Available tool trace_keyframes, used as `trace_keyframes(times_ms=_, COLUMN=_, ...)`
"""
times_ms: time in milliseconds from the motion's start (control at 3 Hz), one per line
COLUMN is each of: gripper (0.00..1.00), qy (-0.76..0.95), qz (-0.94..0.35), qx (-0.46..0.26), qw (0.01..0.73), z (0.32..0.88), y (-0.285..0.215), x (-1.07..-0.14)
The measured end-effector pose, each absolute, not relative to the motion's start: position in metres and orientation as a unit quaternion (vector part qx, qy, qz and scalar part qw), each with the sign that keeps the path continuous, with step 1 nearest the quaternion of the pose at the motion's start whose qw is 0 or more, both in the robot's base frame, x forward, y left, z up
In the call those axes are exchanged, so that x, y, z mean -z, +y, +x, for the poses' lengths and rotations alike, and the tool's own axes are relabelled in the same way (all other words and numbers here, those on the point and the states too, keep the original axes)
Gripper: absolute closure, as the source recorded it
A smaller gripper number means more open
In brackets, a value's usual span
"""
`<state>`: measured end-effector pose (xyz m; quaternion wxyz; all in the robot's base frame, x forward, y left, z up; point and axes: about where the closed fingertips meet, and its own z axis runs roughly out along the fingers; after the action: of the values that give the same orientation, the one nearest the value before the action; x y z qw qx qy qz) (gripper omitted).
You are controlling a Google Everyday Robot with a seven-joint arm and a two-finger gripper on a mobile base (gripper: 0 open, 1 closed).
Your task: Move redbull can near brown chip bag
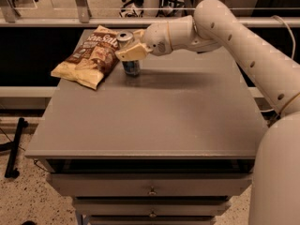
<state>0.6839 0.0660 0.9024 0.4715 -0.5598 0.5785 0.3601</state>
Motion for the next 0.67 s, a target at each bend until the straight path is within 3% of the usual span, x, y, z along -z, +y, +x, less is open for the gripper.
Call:
trace_keyframes(times_ms=333, gripper=1.0, qy=0.571, qz=-0.558, qx=-0.373, qw=0.473, z=0.6872, y=0.0802, x=-0.8989)
trace_keyframes(times_ms=667, gripper=0.77, qy=0.576, qz=-0.552, qx=-0.382, qw=0.467, z=0.6906, y=0.0875, x=-0.893)
